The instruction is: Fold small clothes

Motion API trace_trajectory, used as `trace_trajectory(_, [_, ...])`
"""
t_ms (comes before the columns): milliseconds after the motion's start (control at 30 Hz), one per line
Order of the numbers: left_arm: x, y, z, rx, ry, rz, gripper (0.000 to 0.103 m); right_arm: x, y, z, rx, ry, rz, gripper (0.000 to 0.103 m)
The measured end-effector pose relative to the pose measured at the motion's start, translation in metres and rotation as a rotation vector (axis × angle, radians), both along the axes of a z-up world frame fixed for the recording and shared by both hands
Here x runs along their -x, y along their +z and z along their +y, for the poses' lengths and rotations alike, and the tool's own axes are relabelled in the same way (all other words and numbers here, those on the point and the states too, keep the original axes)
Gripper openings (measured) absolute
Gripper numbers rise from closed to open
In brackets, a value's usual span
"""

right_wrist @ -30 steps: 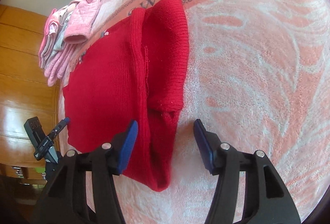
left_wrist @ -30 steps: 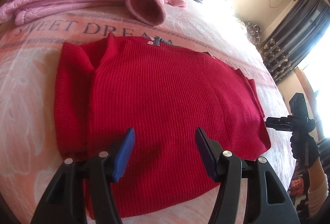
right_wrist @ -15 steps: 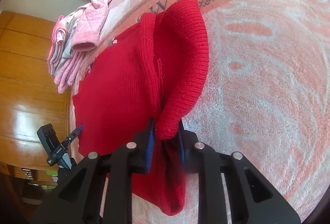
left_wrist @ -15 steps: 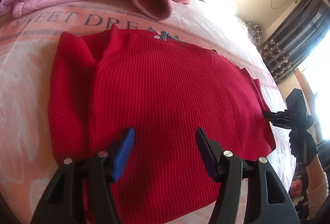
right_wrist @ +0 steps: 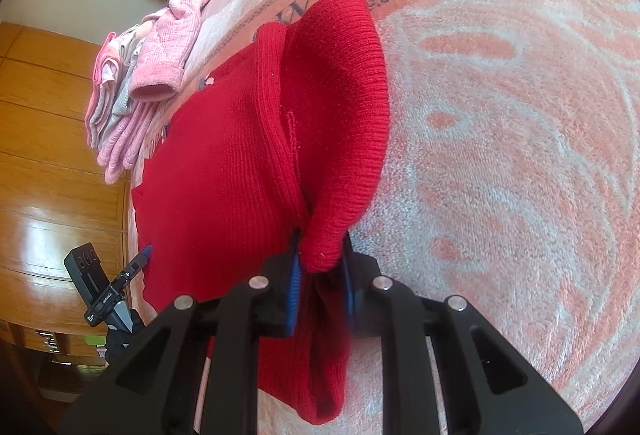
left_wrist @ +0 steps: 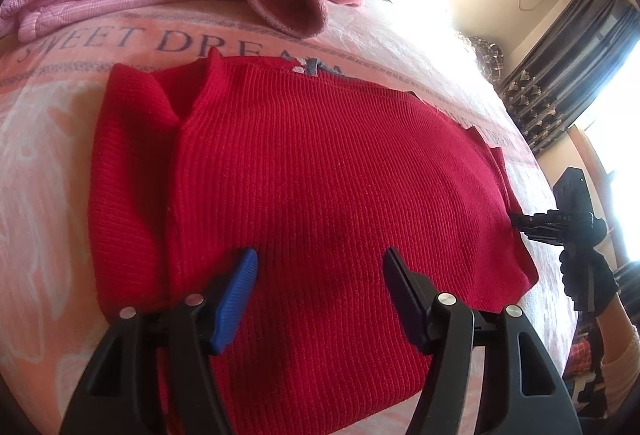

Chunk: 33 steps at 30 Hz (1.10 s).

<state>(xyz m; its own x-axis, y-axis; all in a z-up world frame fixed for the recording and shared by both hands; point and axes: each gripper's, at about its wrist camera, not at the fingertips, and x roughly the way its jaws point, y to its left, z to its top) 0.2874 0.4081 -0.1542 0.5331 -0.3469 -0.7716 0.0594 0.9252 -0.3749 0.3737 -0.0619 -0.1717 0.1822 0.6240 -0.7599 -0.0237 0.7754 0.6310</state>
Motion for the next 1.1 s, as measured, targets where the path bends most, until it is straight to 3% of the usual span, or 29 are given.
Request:
trace_trajectory(133, [0.001,0.003,0.001,0.014,0.0,0.002,0.069,0.001,0.012,0.005,0.032,-0.022,0.002,0.014])
trace_trajectory(233, [0.006,0.01,0.009,0.069,-0.003,0.0,0.069,0.002,0.043,0.023,0.033,-0.019,-0.026,0.014])
trace_trajectory(367, [0.017,0.017,0.02,0.097,-0.019,-0.018,0.069,0.002,0.094,0.087,0.11,0.085,-0.102,0.014])
trace_trajectory(467, [0.023,0.014,0.028,0.112,-0.023,-0.004,0.069,0.004,0.116,0.15,0.152,0.184,-0.139,0.013])
trace_trajectory(567, [0.03,0.009,0.035,0.125,-0.027,0.006,0.069,0.01,0.117,0.212,0.191,0.277,-0.151,0.013])
trace_trajectory(733, [0.036,0.003,0.046,0.155,-0.026,0.016,0.069,0.014,0.085,0.281,0.276,0.367,-0.109,0.015])
trace_trajectory(900, [0.037,0.004,0.052,0.179,-0.03,0.021,0.069,0.026,0.088,0.287,0.257,0.411,-0.128,0.041])
trace_trajectory(1100, [0.035,0.022,0.057,0.268,-0.004,-0.008,0.071,0.057,0.121,0.261,0.287,0.448,-0.203,0.051])
